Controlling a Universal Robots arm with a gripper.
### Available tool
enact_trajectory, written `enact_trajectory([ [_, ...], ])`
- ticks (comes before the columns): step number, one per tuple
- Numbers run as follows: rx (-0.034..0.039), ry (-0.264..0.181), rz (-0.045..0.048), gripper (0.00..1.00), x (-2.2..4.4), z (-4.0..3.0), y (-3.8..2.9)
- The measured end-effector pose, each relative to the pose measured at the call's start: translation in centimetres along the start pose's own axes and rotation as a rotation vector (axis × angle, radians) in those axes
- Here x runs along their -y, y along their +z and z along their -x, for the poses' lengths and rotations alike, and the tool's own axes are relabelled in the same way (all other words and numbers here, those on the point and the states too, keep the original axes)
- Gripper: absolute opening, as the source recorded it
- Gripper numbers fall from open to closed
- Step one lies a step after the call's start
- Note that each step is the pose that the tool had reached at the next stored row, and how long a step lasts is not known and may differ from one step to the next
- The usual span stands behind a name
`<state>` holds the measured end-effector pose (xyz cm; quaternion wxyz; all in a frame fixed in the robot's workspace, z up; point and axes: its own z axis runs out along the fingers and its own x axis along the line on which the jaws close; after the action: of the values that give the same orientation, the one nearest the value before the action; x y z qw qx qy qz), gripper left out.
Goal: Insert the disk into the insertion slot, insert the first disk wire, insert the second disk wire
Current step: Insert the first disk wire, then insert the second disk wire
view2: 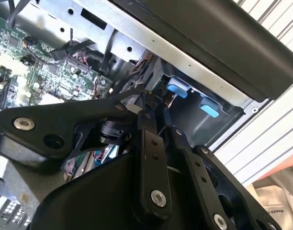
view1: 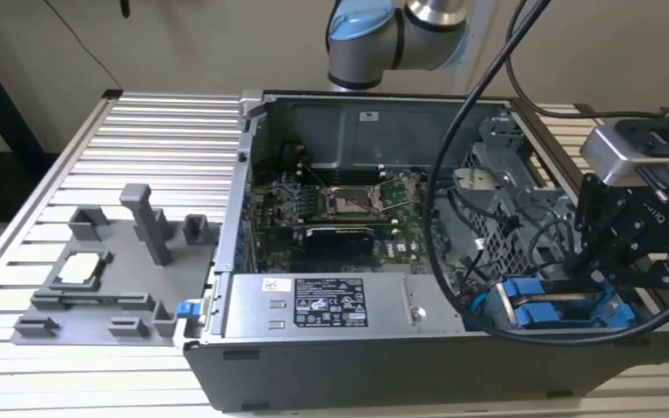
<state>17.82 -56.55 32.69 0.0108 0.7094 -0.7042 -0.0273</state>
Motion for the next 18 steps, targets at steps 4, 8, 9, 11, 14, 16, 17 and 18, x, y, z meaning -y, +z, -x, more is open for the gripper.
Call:
enact_trajectory([
  [4,0.0010,0.000,0.0015,0.20,0.00,-0.02,-0.22],
  [8,0.0001,0.000,0.0042,0.26,-0.10,0.01,-1.94],
  [9,0.0003,0.000,0.0045,0.26,-0.13,0.02,-2.38],
  [11,0.0001,0.000,0.0046,0.26,-0.17,0.05,-3.30],
  [14,0.0001,0.000,0.0046,0.26,-0.25,0.08,-4.65],
  [16,-0.0001,0.000,0.0046,0.26,-0.30,0.10,-5.57],
  [17,0.0000,0.000,0.0046,0.26,-0.32,0.11,-6.02],
  [18,0.0000,0.000,0.0046,0.26,-0.34,0.12,-6.48],
])
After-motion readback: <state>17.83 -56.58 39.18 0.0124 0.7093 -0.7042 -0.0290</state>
